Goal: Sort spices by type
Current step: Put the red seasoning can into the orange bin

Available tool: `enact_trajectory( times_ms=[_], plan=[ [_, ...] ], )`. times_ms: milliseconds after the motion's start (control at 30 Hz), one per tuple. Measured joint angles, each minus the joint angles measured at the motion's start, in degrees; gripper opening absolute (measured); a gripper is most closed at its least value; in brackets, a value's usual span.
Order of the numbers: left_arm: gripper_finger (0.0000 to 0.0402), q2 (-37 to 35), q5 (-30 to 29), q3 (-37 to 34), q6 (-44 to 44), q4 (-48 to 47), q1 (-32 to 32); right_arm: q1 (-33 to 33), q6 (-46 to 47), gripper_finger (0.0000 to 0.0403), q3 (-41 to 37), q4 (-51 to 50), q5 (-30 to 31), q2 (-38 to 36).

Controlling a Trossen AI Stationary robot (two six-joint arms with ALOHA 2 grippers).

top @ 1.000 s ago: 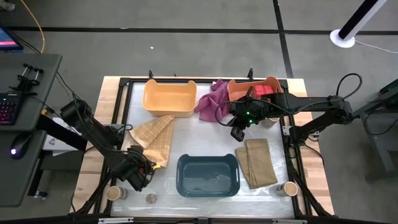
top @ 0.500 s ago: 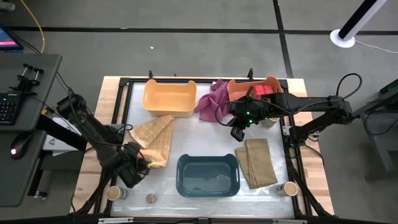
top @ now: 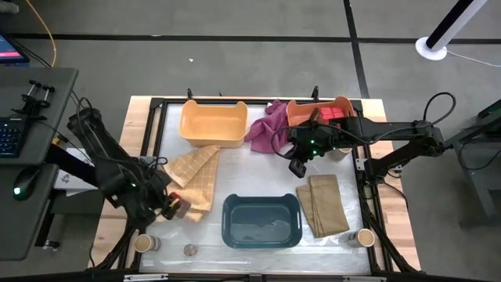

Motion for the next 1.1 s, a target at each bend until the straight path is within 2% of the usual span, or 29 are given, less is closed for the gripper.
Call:
enact_trajectory(
  times_ms=[100, 200, 333, 533, 633, 800, 967, 1100],
  plan=[
    [0.0180, -1.54, -5.56, 1.85, 6.74, 0.59, 0.37, 0.00, 0.01, 0.0000, 0.00, 3.24, -2.27, 0.00],
    [0.0180, -1.86, -9.85, 2.84, 17.29, 1.81, 2.69, 0.04, 0.09, 0.0000, 0.00, 9.37, -6.09, 0.00],
    [0.0180, -1.15, -10.55, 2.87, 34.17, 6.17, 8.87, 0.88, 0.52, 0.0000, 0.00, 18.61, -8.75, 0.00],
    [0.0180, 0.15, -9.02, 2.87, 57.73, 16.56, 19.59, 3.21, -2.82, 0.0019, 0.02, 30.06, -1.75, 1.13],
    [0.0180, 0.23, -7.47, 2.87, 67.87, 22.69, 23.83, 3.82, -0.34, 0.0058, 0.02, 34.41, -0.65, 2.90],
    [0.0187, 0.21, -3.92, 2.87, 81.94, 31.24, 29.01, 6.21, -0.02, 0.0159, 0.02, 40.74, -0.68, 6.58],
    [0.0185, 0.34, -0.49, 2.92, 88.67, 34.78, 32.42, 7.93, -4.28, 0.0256, 0.02, 42.73, -0.76, 10.25],
    [0.0185, 0.36, 0.54, 2.92, 91.38, 35.67, 33.91, 8.17, -9.05, 0.0296, 0.02, 42.79, -0.50, 12.16]
  ],
)
